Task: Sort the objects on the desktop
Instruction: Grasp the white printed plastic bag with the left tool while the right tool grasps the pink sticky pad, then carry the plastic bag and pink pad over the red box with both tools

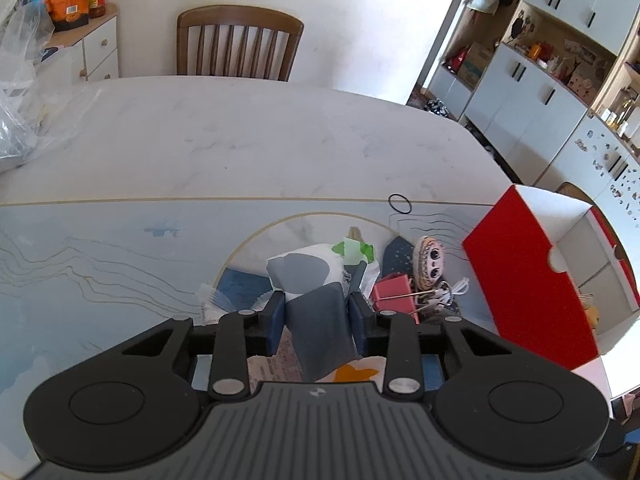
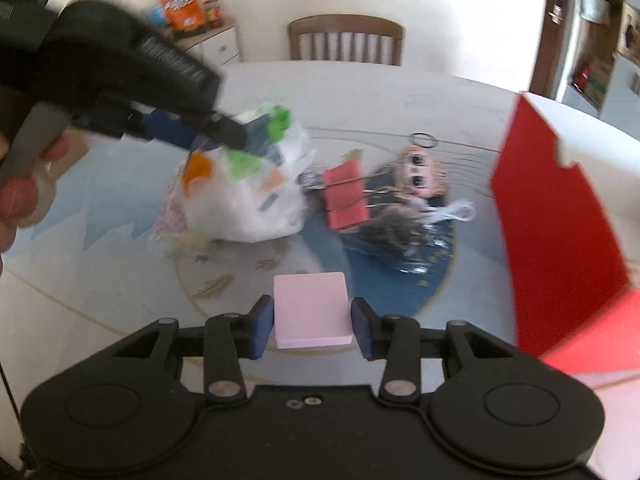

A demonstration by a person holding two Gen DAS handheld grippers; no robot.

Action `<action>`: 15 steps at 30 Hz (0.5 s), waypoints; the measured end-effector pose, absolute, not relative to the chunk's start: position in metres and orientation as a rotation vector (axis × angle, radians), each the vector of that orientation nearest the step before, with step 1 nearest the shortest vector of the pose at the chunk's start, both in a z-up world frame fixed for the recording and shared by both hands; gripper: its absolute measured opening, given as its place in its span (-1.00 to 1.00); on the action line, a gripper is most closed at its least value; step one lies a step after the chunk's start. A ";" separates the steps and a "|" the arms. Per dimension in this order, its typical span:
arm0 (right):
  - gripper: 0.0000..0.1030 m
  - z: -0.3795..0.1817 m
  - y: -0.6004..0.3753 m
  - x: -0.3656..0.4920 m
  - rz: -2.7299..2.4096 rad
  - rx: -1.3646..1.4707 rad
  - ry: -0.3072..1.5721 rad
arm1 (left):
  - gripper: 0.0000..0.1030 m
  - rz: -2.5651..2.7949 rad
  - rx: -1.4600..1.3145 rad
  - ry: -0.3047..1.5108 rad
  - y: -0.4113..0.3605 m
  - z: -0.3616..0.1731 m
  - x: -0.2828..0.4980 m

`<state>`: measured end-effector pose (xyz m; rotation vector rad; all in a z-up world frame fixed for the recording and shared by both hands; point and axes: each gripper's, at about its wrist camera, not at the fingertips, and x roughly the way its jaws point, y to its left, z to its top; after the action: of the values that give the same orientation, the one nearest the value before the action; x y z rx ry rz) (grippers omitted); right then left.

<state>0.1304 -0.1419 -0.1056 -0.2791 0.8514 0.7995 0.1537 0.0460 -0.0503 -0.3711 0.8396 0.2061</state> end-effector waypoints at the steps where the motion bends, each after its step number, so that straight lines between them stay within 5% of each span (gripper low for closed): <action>1: -0.20 -0.102 -0.148 0.132 0.792 -0.267 0.853 | -0.38 0.202 -0.373 0.837 0.045 -0.049 0.152; 15: -0.20 -0.052 -0.211 0.141 0.717 -0.144 0.803 | -0.40 0.084 -0.425 0.781 0.009 -0.019 0.136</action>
<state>0.1408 -0.2113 -0.0515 -0.1440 0.8026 0.7173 0.1359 0.0094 -0.0189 -0.4251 0.7805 0.0837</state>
